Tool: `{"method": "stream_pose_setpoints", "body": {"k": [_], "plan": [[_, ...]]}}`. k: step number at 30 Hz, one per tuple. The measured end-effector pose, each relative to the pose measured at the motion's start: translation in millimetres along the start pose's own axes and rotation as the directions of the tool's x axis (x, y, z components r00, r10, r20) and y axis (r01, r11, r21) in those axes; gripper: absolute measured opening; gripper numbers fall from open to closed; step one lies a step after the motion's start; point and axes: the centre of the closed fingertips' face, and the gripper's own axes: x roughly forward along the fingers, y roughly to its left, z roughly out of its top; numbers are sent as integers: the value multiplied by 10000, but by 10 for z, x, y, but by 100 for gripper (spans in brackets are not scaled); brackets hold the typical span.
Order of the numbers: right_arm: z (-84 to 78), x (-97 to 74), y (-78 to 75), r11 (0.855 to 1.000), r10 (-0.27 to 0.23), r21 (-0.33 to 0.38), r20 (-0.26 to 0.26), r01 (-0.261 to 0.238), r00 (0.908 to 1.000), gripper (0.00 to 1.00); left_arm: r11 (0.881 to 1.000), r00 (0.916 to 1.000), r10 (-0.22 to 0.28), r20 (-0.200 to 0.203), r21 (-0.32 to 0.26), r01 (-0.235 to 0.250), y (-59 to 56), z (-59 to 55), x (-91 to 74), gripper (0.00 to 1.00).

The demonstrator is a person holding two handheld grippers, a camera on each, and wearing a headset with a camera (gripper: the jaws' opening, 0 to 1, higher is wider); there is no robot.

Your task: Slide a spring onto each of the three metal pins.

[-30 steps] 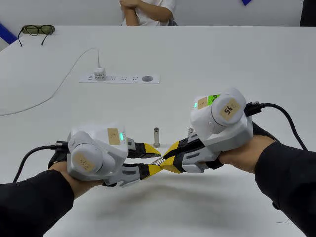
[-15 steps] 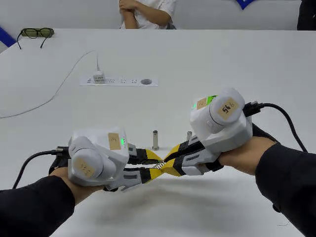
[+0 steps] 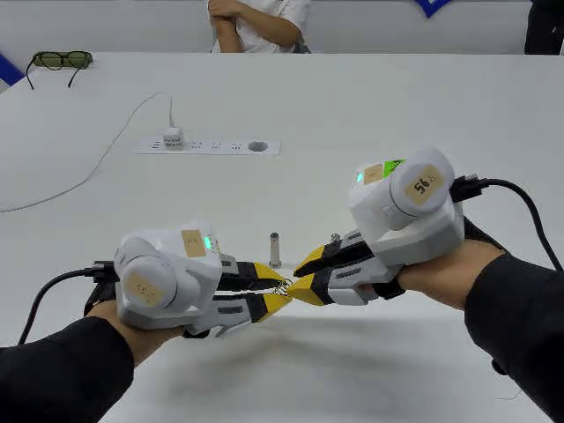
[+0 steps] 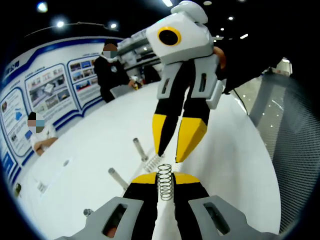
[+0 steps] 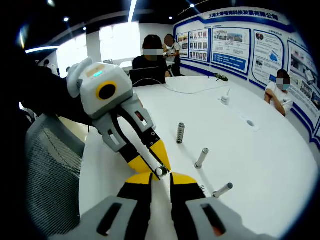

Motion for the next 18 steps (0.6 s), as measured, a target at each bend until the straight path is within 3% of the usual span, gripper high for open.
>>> {"method": "stream_pose_setpoints", "body": {"k": [4, 9, 18], "plan": [[-25, -123, -18, 9997, -225, 84, 202, 224, 9995, 17, 9954, 9981, 393, 468, -888, -350, 114, 41, -53, 10], [-53, -257, -47, 9981, -621, 60, 447, 619, 9971, 18, 9867, 9942, 735, 780, -1503, -612, 222, 70, -104, 10], [-180, -423, -146, 9907, -1360, 183, 683, 1351, 9883, 20, 9726, 9847, 1221, 1242, -2128, -938, 345, 168, -146, 10]]}}
